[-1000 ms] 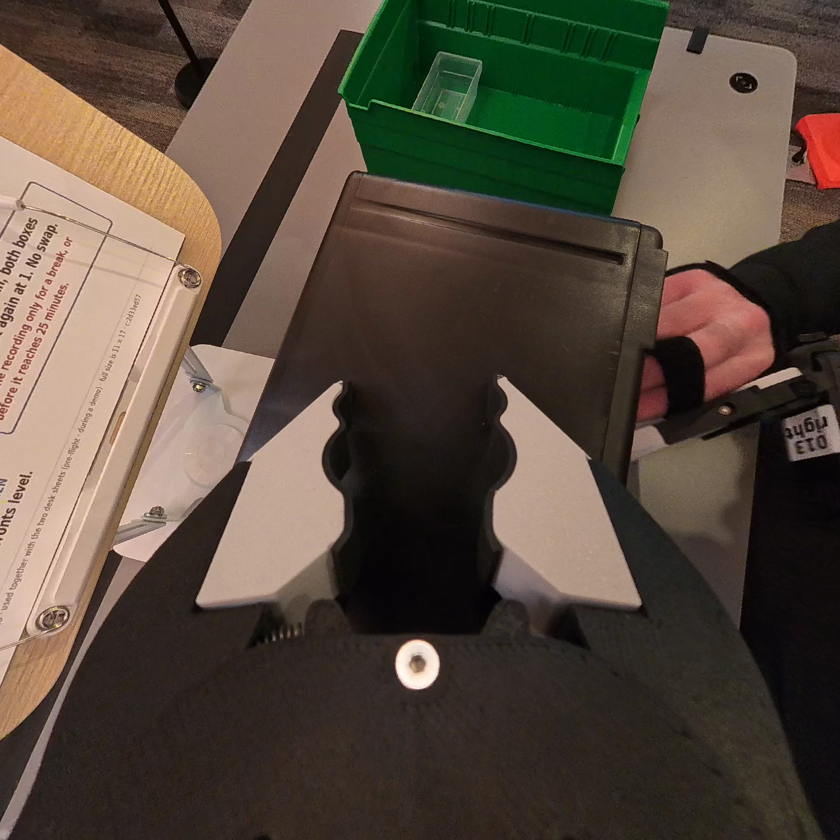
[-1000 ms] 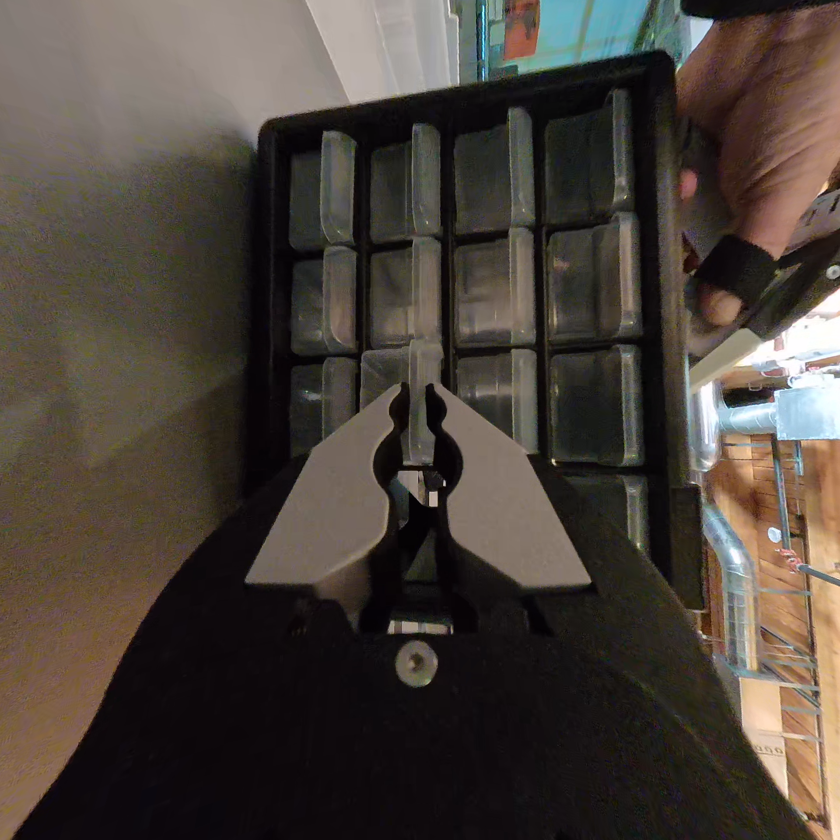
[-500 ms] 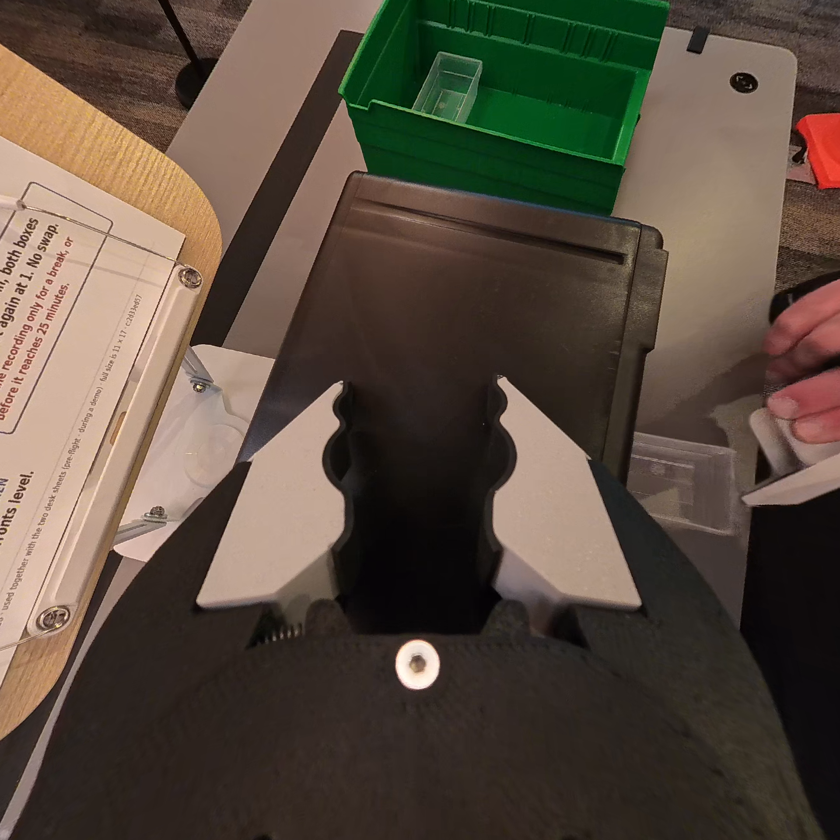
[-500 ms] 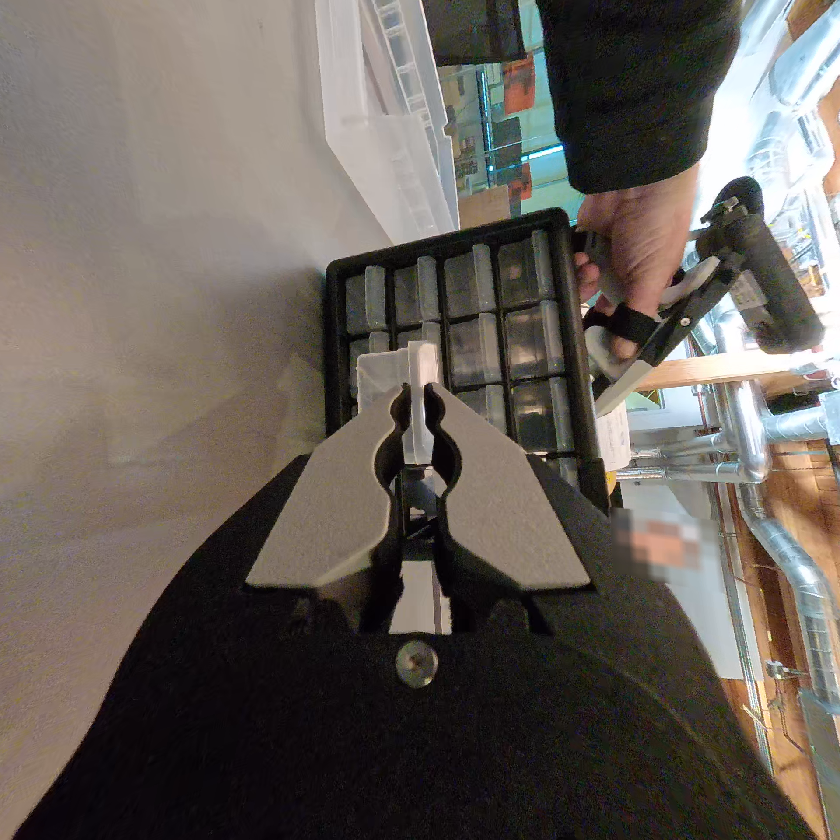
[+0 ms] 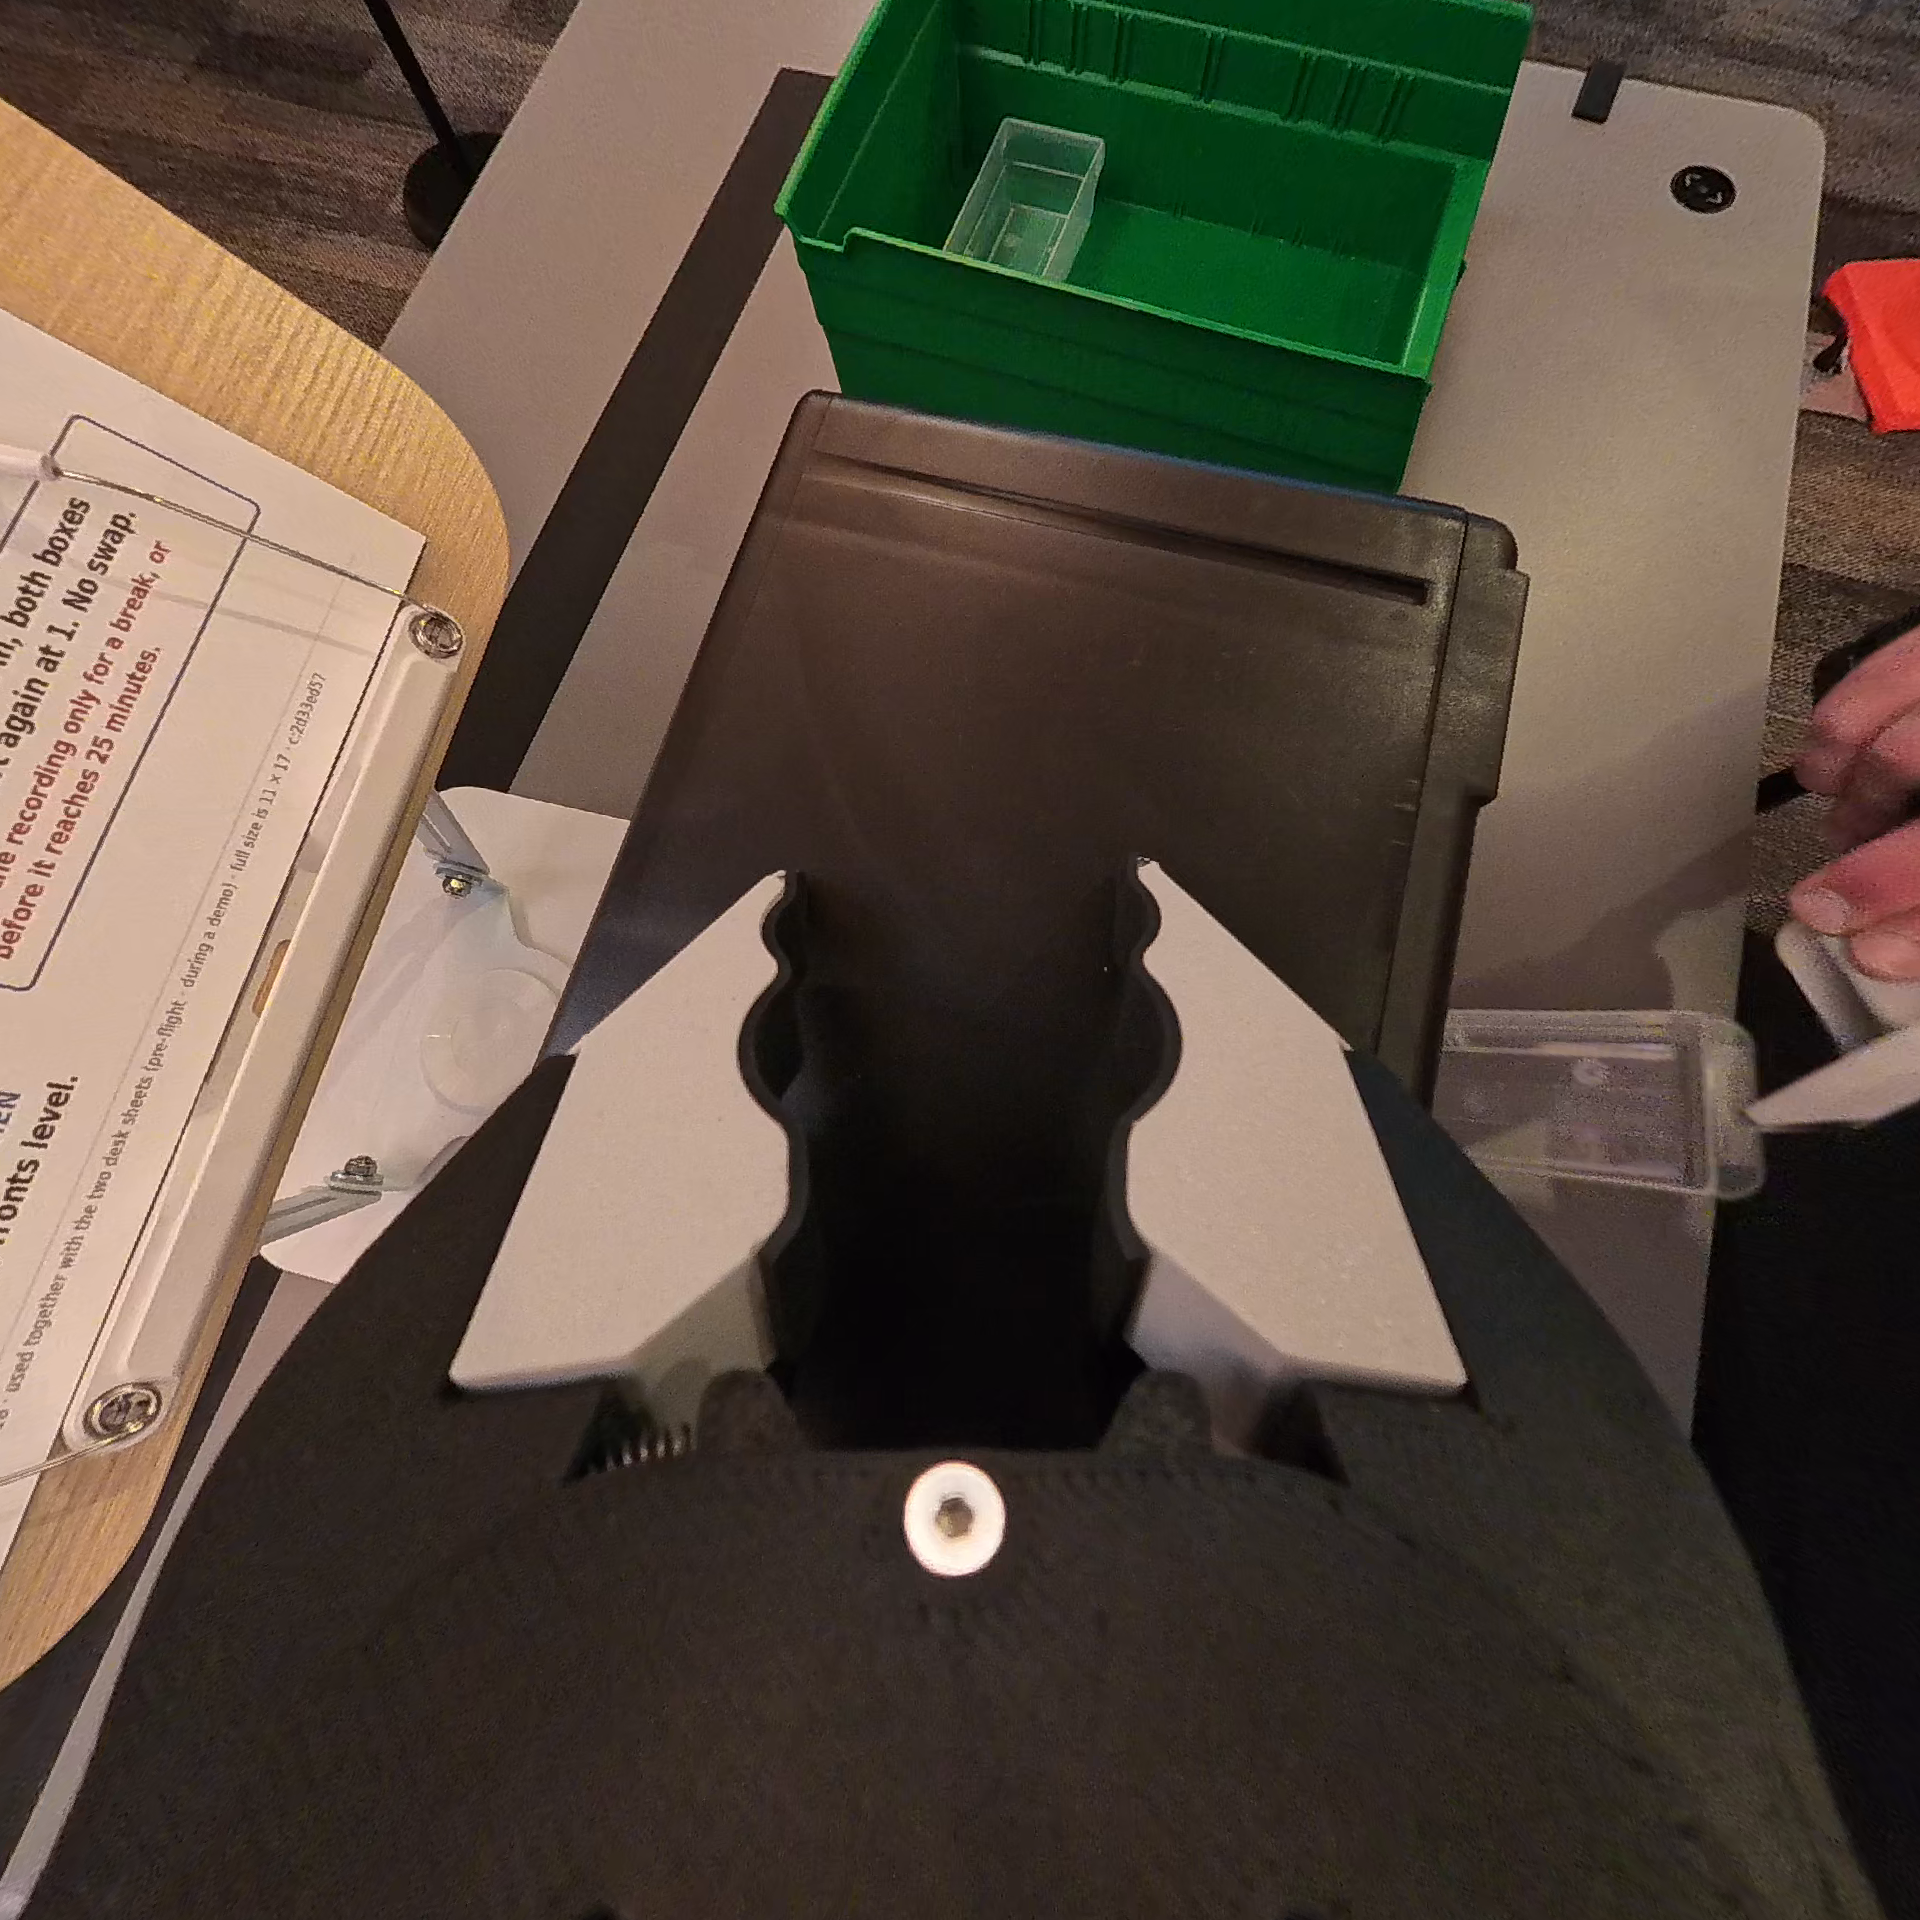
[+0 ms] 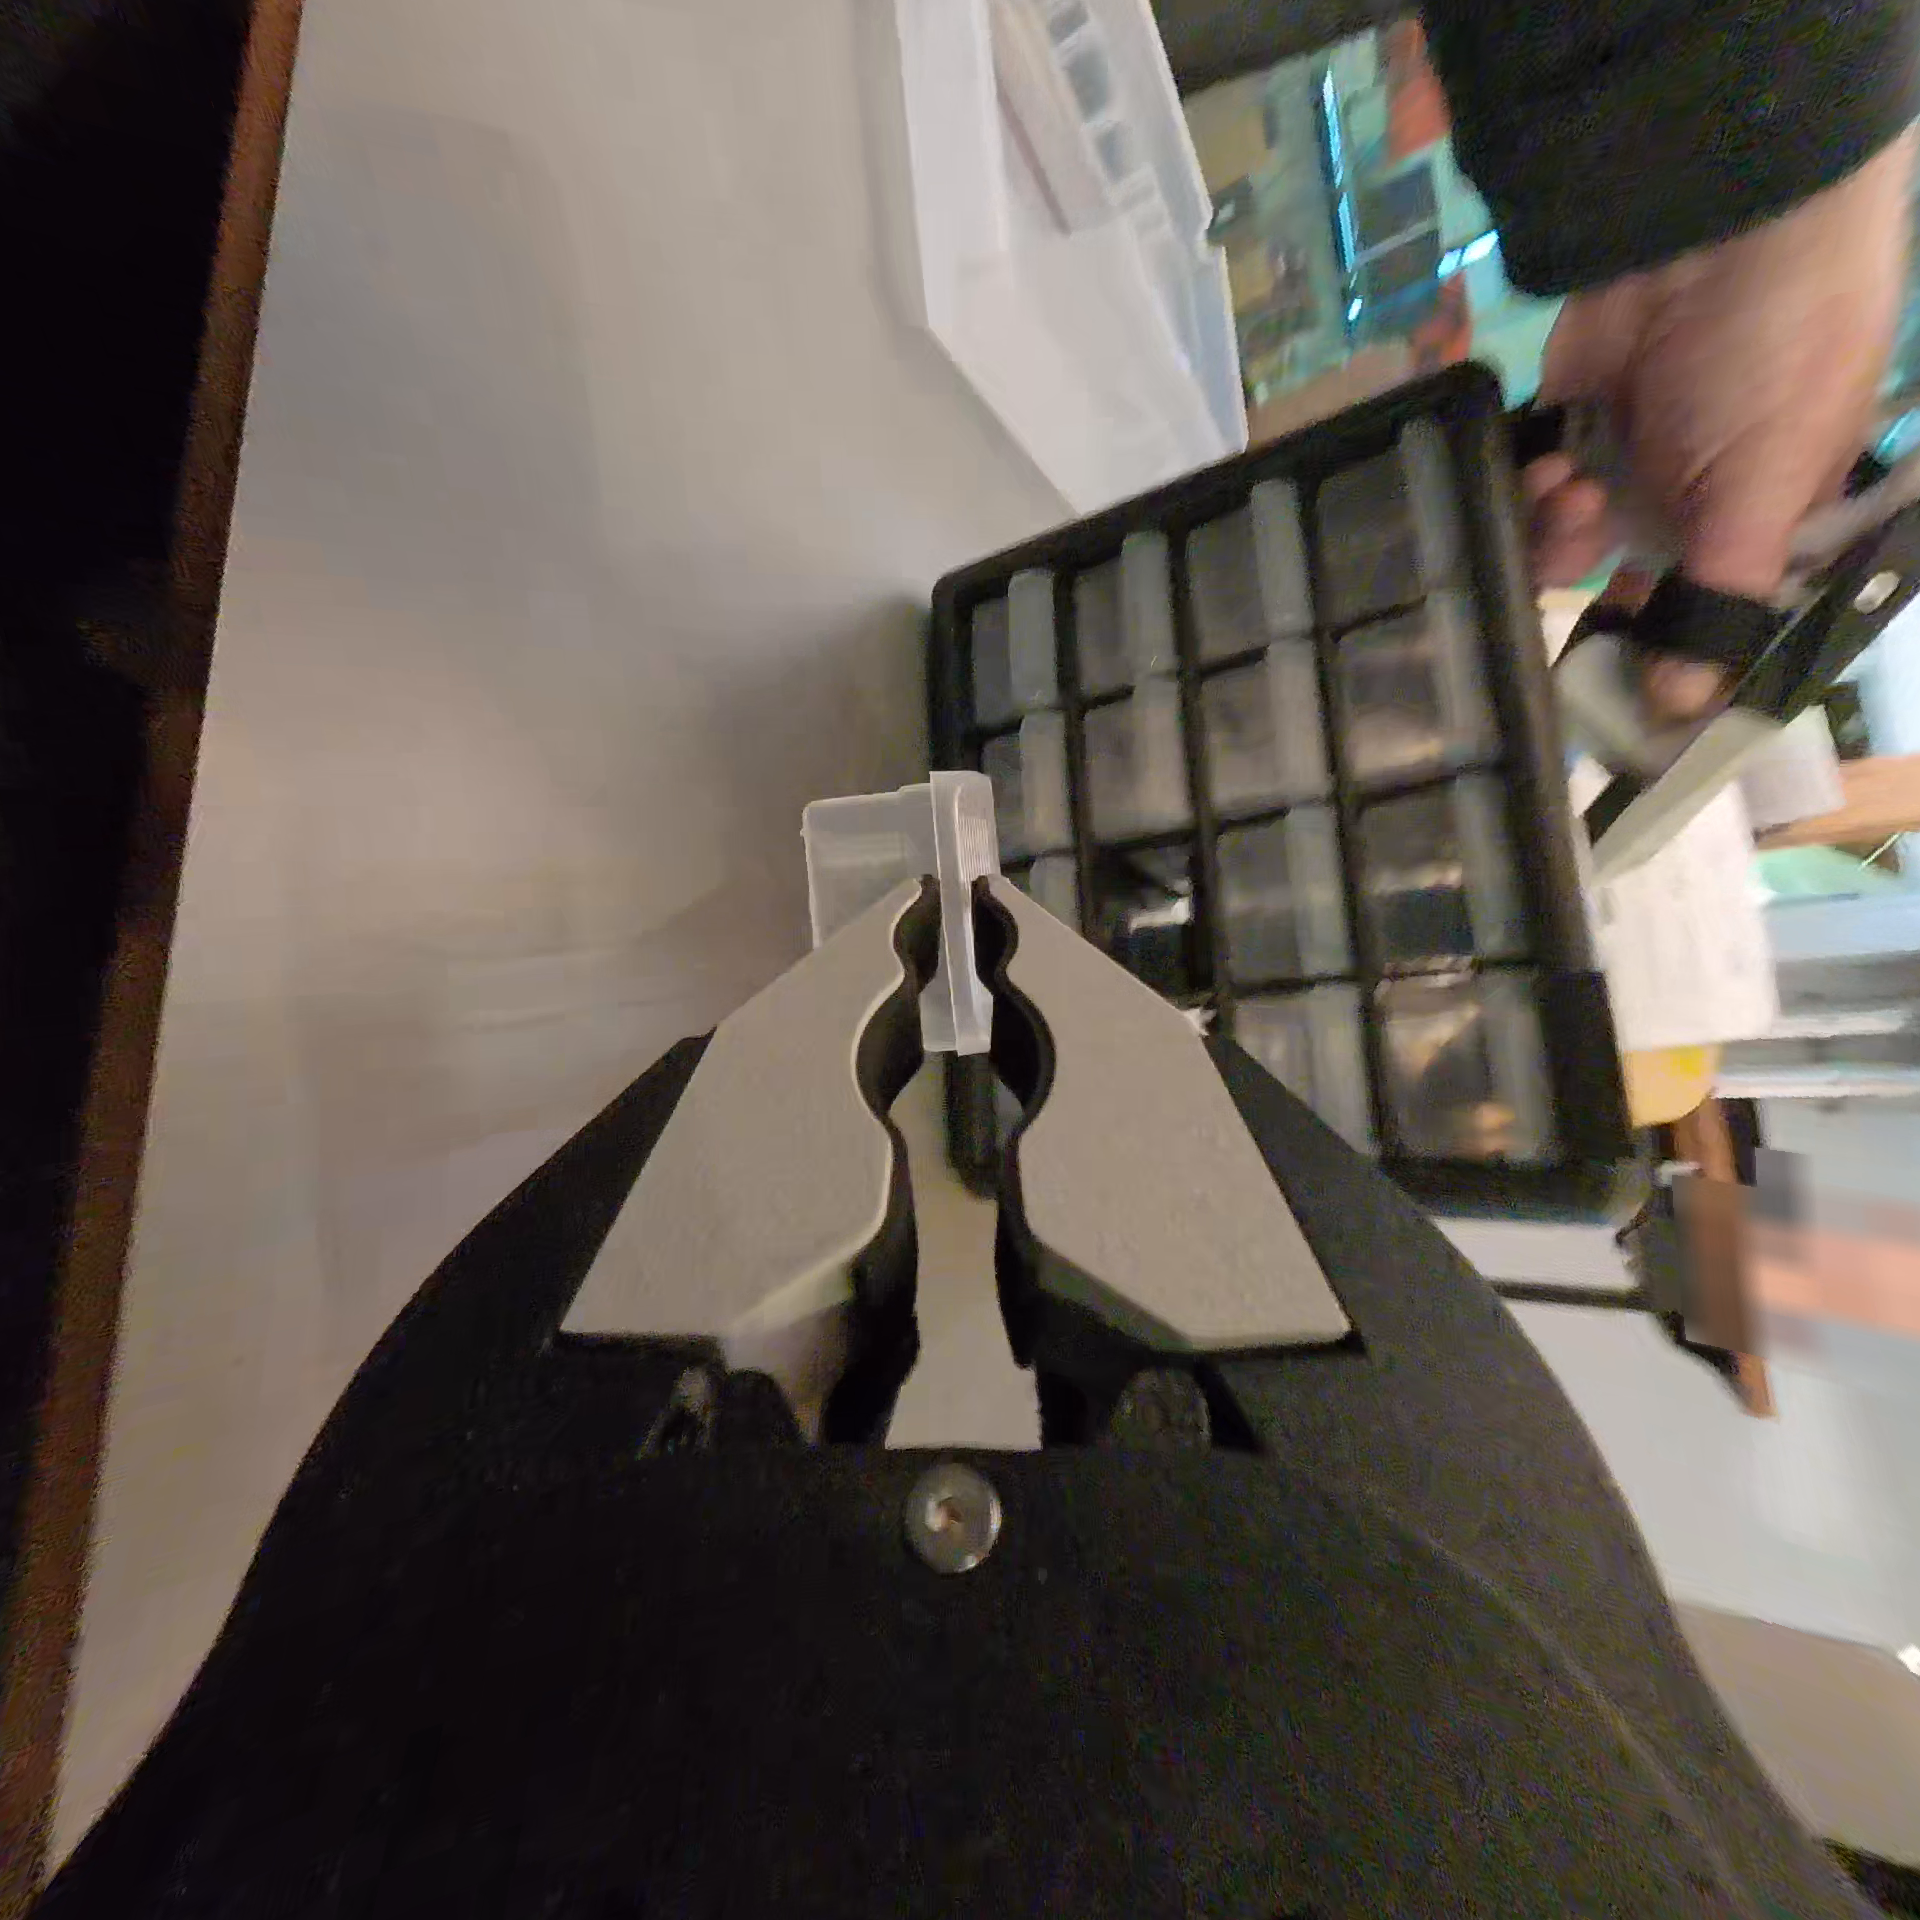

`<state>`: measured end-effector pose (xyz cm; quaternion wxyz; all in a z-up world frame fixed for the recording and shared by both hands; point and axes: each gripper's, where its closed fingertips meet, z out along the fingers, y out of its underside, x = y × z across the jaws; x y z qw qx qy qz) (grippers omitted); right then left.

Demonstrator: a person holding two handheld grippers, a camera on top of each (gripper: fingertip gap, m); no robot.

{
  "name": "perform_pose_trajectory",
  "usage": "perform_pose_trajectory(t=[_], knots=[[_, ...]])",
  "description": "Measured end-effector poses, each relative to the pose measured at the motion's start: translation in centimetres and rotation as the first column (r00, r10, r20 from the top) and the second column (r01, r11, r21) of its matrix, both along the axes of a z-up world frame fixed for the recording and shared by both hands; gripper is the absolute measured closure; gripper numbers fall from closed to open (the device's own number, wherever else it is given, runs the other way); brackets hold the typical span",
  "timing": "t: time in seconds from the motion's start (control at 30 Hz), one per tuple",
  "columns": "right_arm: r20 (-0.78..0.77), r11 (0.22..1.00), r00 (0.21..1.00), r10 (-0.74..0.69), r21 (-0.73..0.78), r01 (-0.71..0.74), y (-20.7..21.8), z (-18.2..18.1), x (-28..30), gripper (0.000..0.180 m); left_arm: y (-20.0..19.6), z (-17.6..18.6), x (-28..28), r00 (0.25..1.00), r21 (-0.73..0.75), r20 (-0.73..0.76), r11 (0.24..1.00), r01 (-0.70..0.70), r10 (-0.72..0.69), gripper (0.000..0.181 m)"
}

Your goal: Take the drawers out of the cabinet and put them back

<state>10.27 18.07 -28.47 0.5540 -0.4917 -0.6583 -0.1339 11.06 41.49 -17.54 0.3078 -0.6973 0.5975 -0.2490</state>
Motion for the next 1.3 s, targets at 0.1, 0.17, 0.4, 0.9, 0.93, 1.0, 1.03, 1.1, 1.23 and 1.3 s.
perform_pose_trajectory(t=[0.1,0.17,0.4,0.9,0.93,1.0,1.03,1.1,1.23,1.3], knots=[[0.035,0.993,0.999,-0.042,-0.107,0.045,-0.5,-2.3,2.5,0.175,0.0,0.0,0.0,1.0,0.0,0.0,1.0,0.001,-0.001,0.121],[0.082,0.986,0.996,-0.032,-0.161,0.045,-1.2,-3.7,4.2,0.177,0.0,0.0,0.0,1.0,0.001,0.0,1.0,0.002,-0.002,0.121],[0.203,0.86,0.971,-0.127,-0.466,0.21,-2.2,-6.6,9.6,0.123,0.0,0.0,0.0,1.0,0.001,0.0,1.0,0.002,-0.002,0.121],[0.268,0.322,0.847,-0.459,-0.838,0.44,4.9,-10.5,4.2,0.119,0.0,0.0,0.0,1.0,0.003,0.0,1.0,0.002,-0.002,0.121],[0.281,0.324,0.859,-0.429,-0.839,0.437,4.7,-10.5,4.4,0.119,0.0,0.0,0.0,1.0,0.002,0.0,1.0,0.002,-0.002,0.121],[0.297,0.328,0.883,-0.363,-0.846,0.42,4.0,-10.4,4.8,0.12,0.0,0.0,0.0,1.0,0.002,0.0,1.0,0.002,-0.002,0.121],[0.295,0.34,0.897,-0.33,-0.849,0.404,3.7,-10.3,4.9,0.121,0.0,0.0,0.0,1.0,0.002,0.0,1.0,0.002,-0.002,0.121],[0.288,0.372,0.914,-0.287,-0.845,0.383,3.3,-9.7,5.3,0.121,0.0,0.0,0.0,1.0,0.002,0.0,1.0,0.002,-0.002,0.121],[0.224,0.489,0.954,-0.2,-0.821,0.295,2.8,-5.0,7.9,0.121,0.0,0.0,0.0,1.0,0.004,0.0,1.0,0.003,-0.003,0.122],[0.202,0.558,0.961,-0.191,-0.783,0.275,3.4,-1.5,11.2,0.121,0.0,0.0,0.0,1.0,0.004,0.0,1.0,0.003,-0.003,0.122]])
